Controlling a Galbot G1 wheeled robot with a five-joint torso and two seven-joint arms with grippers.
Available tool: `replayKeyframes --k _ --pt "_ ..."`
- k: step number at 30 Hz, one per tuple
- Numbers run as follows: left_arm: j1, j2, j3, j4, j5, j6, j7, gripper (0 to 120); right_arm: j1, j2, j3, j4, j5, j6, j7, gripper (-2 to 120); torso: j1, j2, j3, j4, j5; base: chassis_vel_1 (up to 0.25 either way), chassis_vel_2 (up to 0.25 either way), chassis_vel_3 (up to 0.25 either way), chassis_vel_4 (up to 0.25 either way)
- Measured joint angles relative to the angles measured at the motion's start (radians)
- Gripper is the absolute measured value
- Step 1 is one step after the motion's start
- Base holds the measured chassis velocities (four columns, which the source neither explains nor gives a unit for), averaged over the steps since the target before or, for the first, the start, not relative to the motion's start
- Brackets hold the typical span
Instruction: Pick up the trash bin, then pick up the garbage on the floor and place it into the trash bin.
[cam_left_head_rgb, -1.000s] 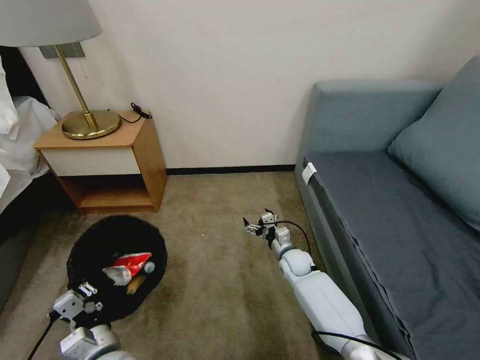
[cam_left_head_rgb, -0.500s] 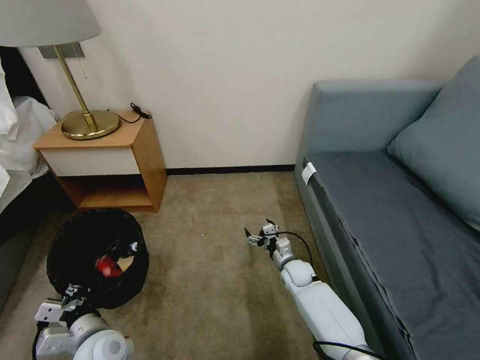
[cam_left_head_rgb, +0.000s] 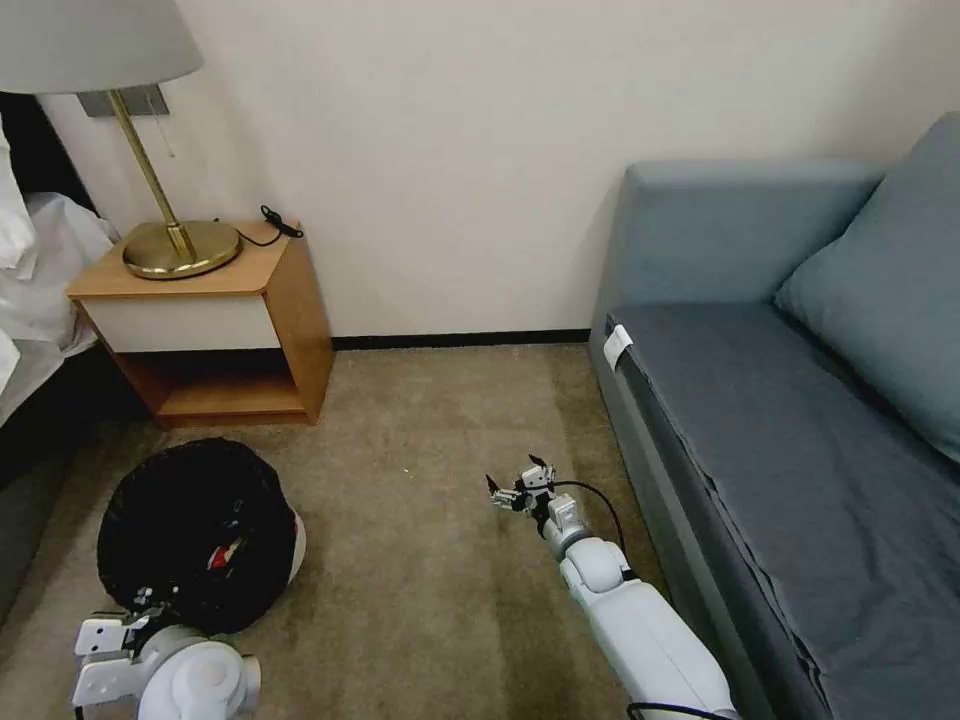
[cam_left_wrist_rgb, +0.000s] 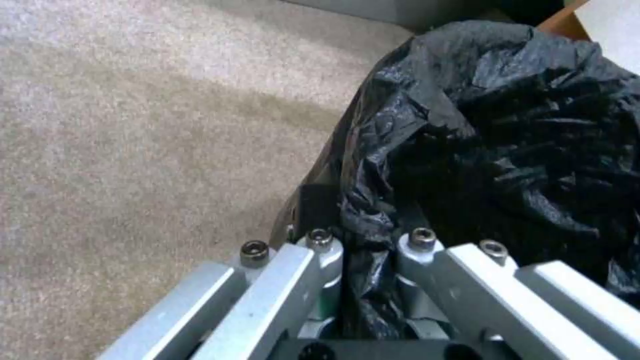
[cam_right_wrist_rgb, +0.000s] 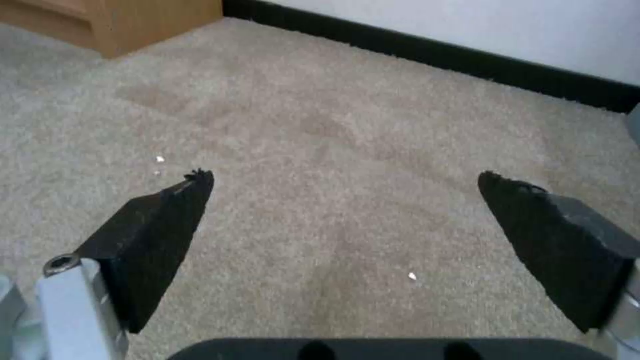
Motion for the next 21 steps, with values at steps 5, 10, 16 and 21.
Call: replayKeyframes --k 5,10,16,21 --pt "0.003 0.005 0.004 -0.004 -0.023 0.014 -0.001 7 0.000 0.003 0.002 -0.004 -0.002 0.000 0.001 100 0.000 0.000 0.000 0.0001 0.0004 0.000 0.000 0.000 0.000" --pt "0.004 0.012 0.004 -0.009 -0.027 0.027 -0.001 23 0.000 0.008 0.005 -0.011 -0.010 0.002 0.003 100 0.000 0.000 0.000 -0.0001 0.0000 0.000 0.000 0.000 0.000" --pt "0.004 0.021 0.005 -0.003 0.050 0.086 -0.084 49 0.000 0.019 0.010 -0.023 -0.024 0.005 0.004 100 0.000 0.000 0.000 -0.0001 0.0001 0.000 0.000 0.000 0.000" --pt "0.003 0.007 -0.010 0.006 0.171 0.073 -0.120 67 -0.003 0.022 0.014 -0.029 -0.029 0.008 0.002 100 0.000 0.000 0.000 0.0000 -0.0001 0.000 0.000 0.000 0.000"
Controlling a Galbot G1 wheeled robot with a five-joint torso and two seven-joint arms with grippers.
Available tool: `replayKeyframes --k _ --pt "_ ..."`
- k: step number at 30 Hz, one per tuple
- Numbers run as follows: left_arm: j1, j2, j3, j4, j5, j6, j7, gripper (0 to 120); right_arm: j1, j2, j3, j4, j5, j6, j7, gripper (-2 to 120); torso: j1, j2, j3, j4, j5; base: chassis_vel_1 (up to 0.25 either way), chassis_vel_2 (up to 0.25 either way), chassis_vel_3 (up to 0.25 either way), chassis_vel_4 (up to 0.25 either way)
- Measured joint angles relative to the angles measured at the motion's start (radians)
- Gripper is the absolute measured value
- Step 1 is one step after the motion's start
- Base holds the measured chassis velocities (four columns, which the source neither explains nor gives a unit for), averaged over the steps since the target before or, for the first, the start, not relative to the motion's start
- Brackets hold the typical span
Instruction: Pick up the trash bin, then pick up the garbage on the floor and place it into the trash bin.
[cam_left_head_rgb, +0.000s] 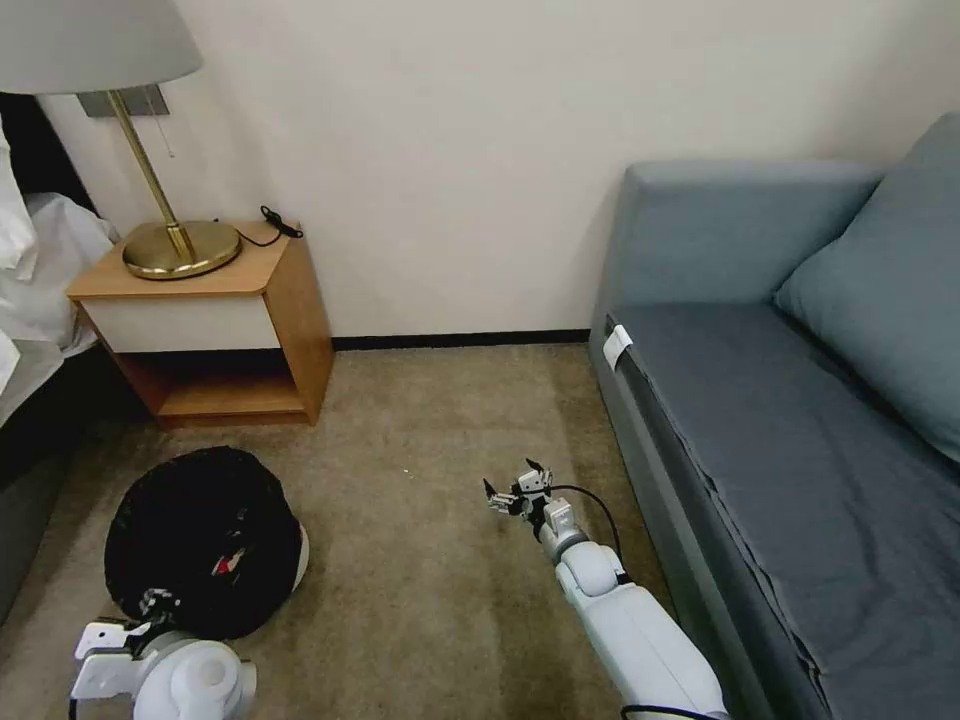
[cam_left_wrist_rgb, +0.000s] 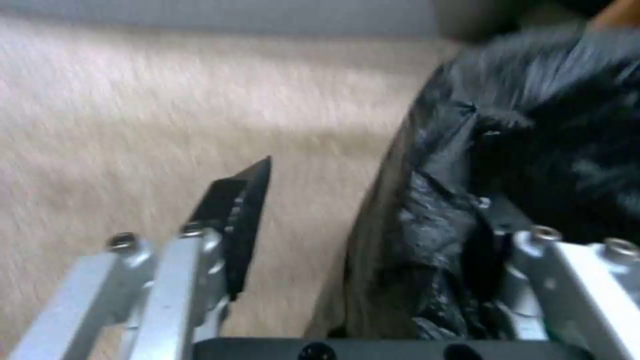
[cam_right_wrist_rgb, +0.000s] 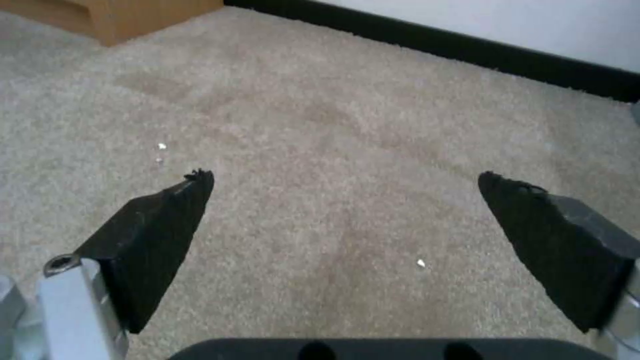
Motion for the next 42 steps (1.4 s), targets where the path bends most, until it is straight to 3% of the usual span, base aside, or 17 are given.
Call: replayKeyframes --k 9,14,18,22,25,26,28,29,30,33,42 --pt "0.014 -0.008 -0.020 -0.072 0.105 -0.027 0.012 98 -0.006 -0.009 0.010 -0.006 0.002 0.008 -0.010 100 0.000 0.000 0.000 0.0000 0.0003 0.000 0.000 0.000 0.000" --pt "0.020 -0.009 -0.020 -0.096 0.141 -0.034 0.024 100 -0.003 -0.013 0.014 -0.005 0.005 0.009 -0.011 100 0.000 0.000 0.000 0.0000 0.0002 0.000 0.000 0.000 0.000" --pt "0.030 -0.015 -0.020 -0.129 0.190 -0.071 0.065 100 -0.002 -0.015 0.017 0.001 0.010 0.011 -0.011 100 0.000 0.000 0.000 0.0000 0.0002 0.000 0.000 0.000 0.000" --pt "0.048 -0.009 -0.016 -0.158 0.278 -0.107 0.136 100 0.001 -0.013 0.028 0.001 0.014 0.021 -0.011 100 0.000 0.000 0.000 0.0000 0.0002 0.000 0.000 0.000 0.000" --pt "0.078 0.007 -0.007 -0.188 0.411 -0.118 0.282 100 0.002 -0.011 0.039 0.001 0.029 0.038 -0.014 100 0.000 0.000 0.000 0.0000 0.0003 0.000 0.000 0.000 0.000" --pt "0.078 0.007 -0.007 -0.188 0.411 -0.118 0.282 100 0.002 -0.011 0.039 0.001 0.029 0.038 -0.014 100 0.000 0.000 0.000 0.0000 0.0003 0.000 0.000 0.000 0.000" --pt "0.094 0.021 0.003 -0.192 0.481 -0.117 0.351 100 0.002 -0.011 0.046 0.003 0.037 0.044 -0.019 100 0.000 0.000 0.000 0.0000 0.0003 0.000 0.000 0.000 0.000" --pt "0.104 0.032 0.016 -0.189 0.578 -0.115 0.415 100 -0.003 -0.013 0.053 0.019 0.066 0.041 -0.037 100 0.000 0.000 0.000 0.0000 0.0002 0.000 0.000 0.000 0.000" --pt "0.104 0.032 0.016 -0.189 0.578 -0.115 0.415 100 -0.003 -0.013 0.053 0.019 0.066 0.041 -0.037 100 0.000 0.000 0.000 0.0000 0.0002 0.000 0.000 0.000 0.000" --pt "0.101 0.043 0.051 -0.170 0.723 -0.107 0.479 100 -0.024 -0.012 0.071 0.058 0.137 0.020 -0.048 100 0.000 0.000 0.000 -0.0001 0.0002 0.000 0.000 0.000 0.000" --pt "0.067 0.057 0.133 -0.083 0.888 -0.043 0.544 100 -0.064 0.024 0.129 0.118 0.208 0.018 -0.048 100 0.000 0.000 0.000 0.0000 0.0002 0.000 0.000 0.000 0.000"
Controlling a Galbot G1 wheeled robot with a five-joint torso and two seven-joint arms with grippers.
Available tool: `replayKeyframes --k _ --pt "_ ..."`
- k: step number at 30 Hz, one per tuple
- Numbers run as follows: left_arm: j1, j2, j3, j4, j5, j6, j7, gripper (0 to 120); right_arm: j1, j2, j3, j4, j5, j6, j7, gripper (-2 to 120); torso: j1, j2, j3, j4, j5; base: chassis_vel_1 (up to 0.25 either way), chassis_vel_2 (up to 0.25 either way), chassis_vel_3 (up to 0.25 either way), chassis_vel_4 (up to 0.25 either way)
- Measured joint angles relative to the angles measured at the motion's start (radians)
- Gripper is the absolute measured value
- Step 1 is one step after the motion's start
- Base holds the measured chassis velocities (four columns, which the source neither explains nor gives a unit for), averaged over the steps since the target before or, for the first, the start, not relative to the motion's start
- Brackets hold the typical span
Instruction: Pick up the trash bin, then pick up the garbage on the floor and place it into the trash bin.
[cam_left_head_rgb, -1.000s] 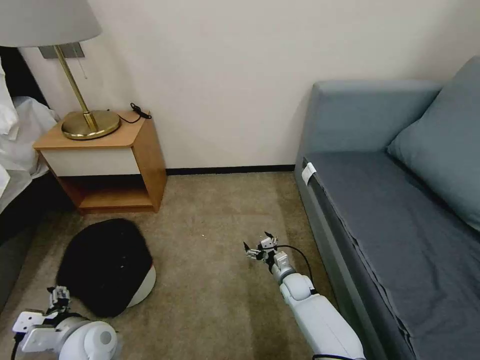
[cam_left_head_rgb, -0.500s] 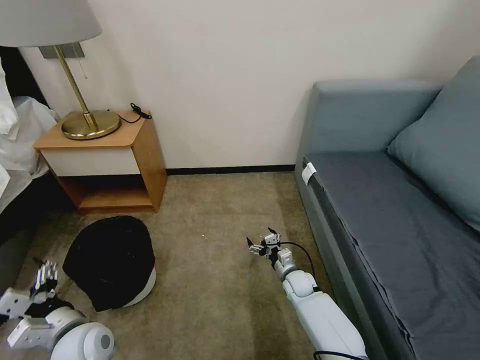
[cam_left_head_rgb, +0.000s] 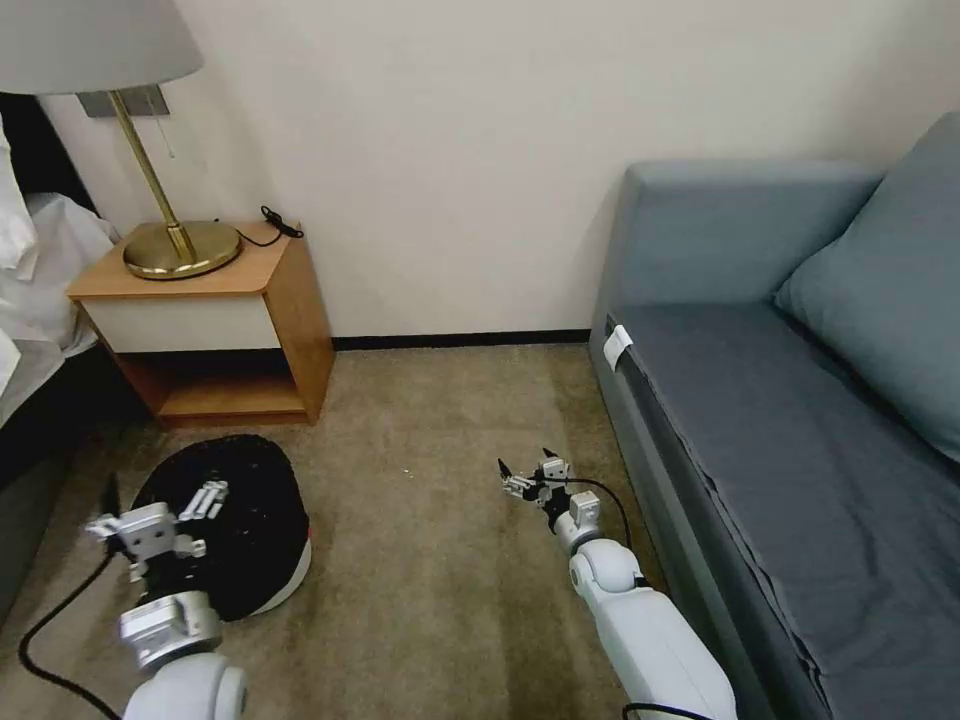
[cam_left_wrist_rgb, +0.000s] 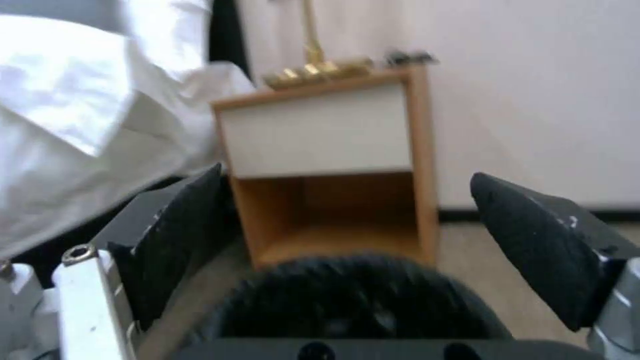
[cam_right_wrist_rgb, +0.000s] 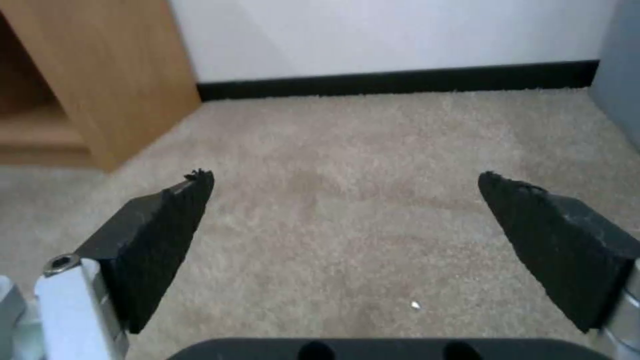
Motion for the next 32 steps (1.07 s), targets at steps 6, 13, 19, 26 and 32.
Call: replayKeyframes --k 6,13,19,26,32 --pt "-0.030 0.006 0.055 0.077 0.064 0.005 0.017 100 -0.026 0.014 0.020 0.037 0.014 0.010 0.000 100 0.000 0.000 0.000 0.0000 0.0000 0.000 0.000 0.000 0.000" --pt "-0.051 -0.005 0.110 0.125 0.081 -0.018 0.041 100 -0.049 0.019 0.033 0.066 0.018 0.028 -0.004 100 0.000 0.000 0.000 -0.0001 0.0000 0.000 0.000 0.000 0.000" --pt "-0.057 -0.005 0.128 0.132 0.097 -0.035 0.054 100 -0.062 0.029 0.050 0.072 0.017 0.043 -0.030 100 0.000 0.000 0.000 -0.0001 0.0001 0.000 0.000 0.000 0.000" --pt "-0.059 -0.005 0.132 0.130 0.102 -0.039 0.059 100 -0.071 0.039 0.064 0.070 0.014 0.054 -0.056 100 0.000 0.000 0.000 0.0000 0.0000 0.000 0.000 0.000 0.000" --pt "-0.059 -0.005 0.131 0.128 0.102 -0.039 0.059 100 -0.072 0.040 0.065 0.068 0.011 0.054 -0.057 100 0.000 0.000 0.000 0.0000 0.0000 0.000 0.000 0.000 0.000"
